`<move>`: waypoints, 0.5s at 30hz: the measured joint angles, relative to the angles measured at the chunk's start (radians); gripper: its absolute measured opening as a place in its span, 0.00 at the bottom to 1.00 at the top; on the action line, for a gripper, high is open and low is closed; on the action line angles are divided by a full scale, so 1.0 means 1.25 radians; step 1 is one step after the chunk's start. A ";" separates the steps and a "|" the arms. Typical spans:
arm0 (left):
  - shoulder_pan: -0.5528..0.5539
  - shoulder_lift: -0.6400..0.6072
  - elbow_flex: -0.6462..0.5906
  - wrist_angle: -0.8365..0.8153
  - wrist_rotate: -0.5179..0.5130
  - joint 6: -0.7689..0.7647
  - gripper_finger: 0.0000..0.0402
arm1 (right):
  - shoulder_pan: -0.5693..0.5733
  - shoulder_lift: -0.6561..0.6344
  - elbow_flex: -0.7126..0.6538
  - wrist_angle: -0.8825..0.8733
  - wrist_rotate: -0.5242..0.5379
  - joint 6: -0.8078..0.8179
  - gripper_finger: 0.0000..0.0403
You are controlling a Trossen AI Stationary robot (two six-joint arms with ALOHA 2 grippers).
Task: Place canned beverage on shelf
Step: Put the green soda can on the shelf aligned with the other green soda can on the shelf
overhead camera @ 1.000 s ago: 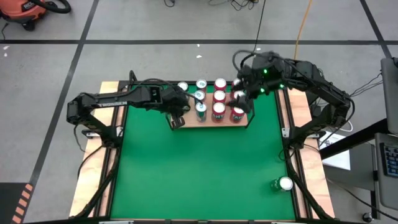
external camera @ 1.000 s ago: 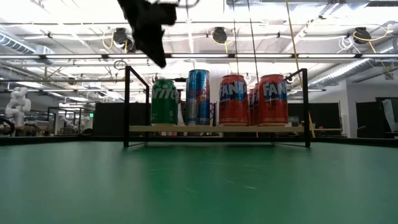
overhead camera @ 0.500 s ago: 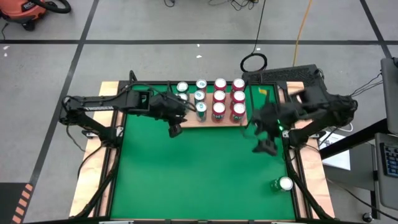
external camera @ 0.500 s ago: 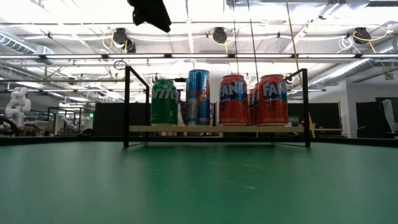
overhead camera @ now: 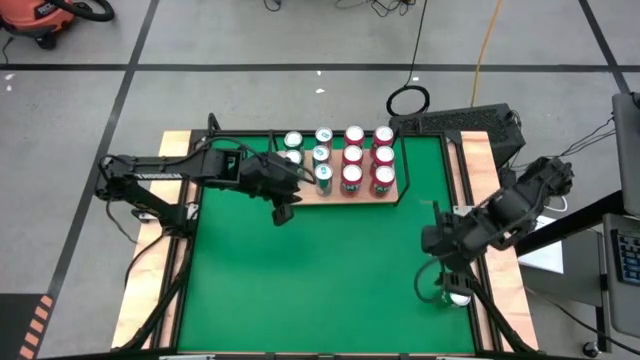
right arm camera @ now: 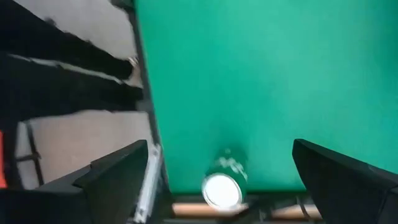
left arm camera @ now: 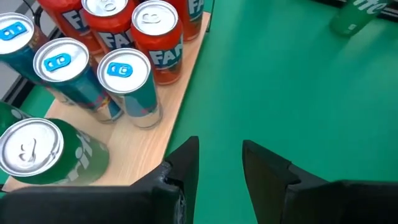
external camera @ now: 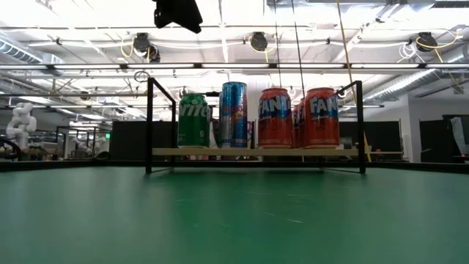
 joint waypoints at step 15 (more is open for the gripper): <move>-0.015 0.000 -0.001 0.026 -0.031 0.000 0.29 | 0.195 -0.116 -0.370 0.188 0.045 0.193 0.99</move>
